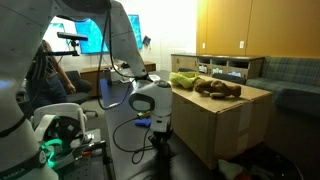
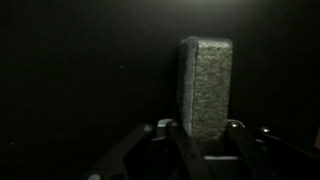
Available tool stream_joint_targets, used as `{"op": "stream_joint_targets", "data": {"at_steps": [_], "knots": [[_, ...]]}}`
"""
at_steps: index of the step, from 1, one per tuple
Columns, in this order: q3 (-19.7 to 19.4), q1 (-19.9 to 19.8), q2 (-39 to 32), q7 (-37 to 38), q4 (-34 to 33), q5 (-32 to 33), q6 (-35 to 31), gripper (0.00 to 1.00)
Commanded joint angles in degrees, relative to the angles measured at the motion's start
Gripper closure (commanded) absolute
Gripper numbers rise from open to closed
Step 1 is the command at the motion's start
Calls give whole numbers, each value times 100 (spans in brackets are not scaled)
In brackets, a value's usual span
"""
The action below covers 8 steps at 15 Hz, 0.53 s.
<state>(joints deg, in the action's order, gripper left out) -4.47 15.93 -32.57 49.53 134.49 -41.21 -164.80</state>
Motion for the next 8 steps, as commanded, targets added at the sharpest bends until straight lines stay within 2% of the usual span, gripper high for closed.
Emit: {"op": "stream_joint_targets", "data": {"at_steps": [1, 5, 8], "knots": [[-385, 369, 404, 766, 392, 900, 238, 84], [-900, 887, 904, 1843, 714, 2531, 927, 84], [-1073, 1134, 1571, 2603, 765, 3980, 2026, 84]]}}
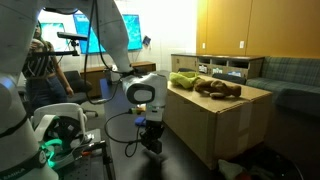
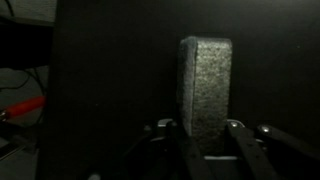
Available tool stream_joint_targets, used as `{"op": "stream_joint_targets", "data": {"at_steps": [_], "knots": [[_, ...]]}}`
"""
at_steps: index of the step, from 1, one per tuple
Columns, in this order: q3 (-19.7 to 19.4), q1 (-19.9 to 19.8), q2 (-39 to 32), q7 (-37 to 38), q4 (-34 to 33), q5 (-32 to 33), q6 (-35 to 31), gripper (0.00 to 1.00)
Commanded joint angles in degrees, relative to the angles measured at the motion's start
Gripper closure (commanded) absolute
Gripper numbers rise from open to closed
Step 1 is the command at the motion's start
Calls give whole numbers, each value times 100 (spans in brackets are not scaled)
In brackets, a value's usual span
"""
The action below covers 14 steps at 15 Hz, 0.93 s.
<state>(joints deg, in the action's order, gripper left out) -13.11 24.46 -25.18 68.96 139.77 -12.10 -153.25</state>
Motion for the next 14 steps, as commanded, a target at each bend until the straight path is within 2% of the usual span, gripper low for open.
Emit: {"op": "stream_joint_targets", "data": {"at_steps": [1, 3, 5, 10, 14], "knots": [[-86, 196, 1064, 774, 217, 1436, 1222, 84], [240, -31, 1640, 959, 126, 2004, 2014, 84], [629, -270, 2176, 1011, -17, 2291, 2719, 84], [1550, -828, 2820, 935, -1107, 2208, 4208, 84], [1899, -1139, 2828, 581, -2093, 2181, 4659, 85]]}}
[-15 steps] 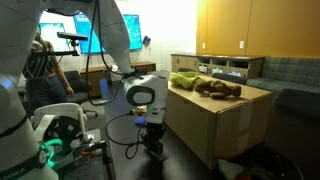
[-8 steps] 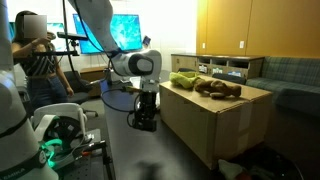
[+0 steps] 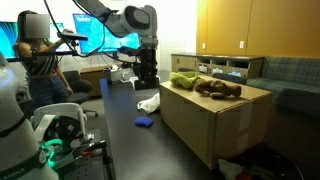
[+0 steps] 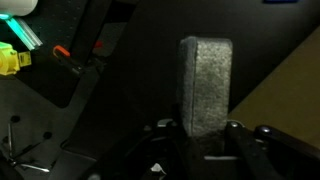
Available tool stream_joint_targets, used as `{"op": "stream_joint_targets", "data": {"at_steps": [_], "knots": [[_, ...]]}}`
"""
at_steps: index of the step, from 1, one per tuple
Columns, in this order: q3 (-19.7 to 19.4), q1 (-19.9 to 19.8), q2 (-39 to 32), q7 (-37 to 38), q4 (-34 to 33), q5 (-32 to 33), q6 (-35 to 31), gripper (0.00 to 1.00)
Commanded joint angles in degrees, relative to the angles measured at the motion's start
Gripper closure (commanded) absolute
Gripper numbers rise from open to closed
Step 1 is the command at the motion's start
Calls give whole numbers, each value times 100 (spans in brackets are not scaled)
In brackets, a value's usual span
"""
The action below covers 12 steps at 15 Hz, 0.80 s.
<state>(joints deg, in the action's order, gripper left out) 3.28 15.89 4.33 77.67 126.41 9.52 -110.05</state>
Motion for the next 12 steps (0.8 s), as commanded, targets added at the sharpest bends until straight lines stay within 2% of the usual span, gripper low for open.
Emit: {"op": "stream_joint_targets", "data": {"at_steps": [1, 6, 12], "knots": [[299, -343, -174, -381, -1003, -1, 364, 85], [323, -553, -738, -869, -2110, -113, -209, 85], [269, -670, -1554, -1688, -3155, -581, -1178, 85]]}}
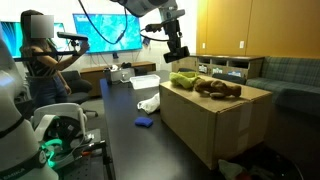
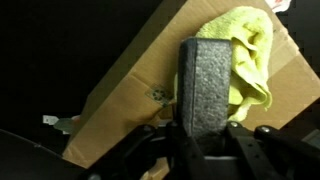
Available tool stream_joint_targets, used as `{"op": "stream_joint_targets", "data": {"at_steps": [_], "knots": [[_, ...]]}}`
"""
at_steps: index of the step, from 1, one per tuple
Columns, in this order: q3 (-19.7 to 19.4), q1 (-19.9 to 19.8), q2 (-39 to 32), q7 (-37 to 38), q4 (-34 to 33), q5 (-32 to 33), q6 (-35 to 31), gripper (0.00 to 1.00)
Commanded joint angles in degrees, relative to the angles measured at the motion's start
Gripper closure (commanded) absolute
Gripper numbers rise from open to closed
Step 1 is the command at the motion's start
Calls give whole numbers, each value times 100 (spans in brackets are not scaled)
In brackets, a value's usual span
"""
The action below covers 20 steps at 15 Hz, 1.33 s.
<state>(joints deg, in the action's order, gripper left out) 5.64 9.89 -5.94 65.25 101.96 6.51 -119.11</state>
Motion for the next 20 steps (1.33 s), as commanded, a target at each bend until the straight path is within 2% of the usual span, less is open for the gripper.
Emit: {"op": "stream_joint_targets", "data": {"at_steps": [1, 7, 10, 16, 20], "knots": [[29, -73, -626, -576, -826, -373, -369, 85], [4, 25, -1578, -1059, -1753, -668, -943, 85], [43, -25, -2112, -1399, -2217, -1099, -1117, 85], [25, -294, -3042, -1877, -3041, -2099, -1071, 85], [-88, -489, -3448, -1852, -3450, -2377, -1014, 85]]}}
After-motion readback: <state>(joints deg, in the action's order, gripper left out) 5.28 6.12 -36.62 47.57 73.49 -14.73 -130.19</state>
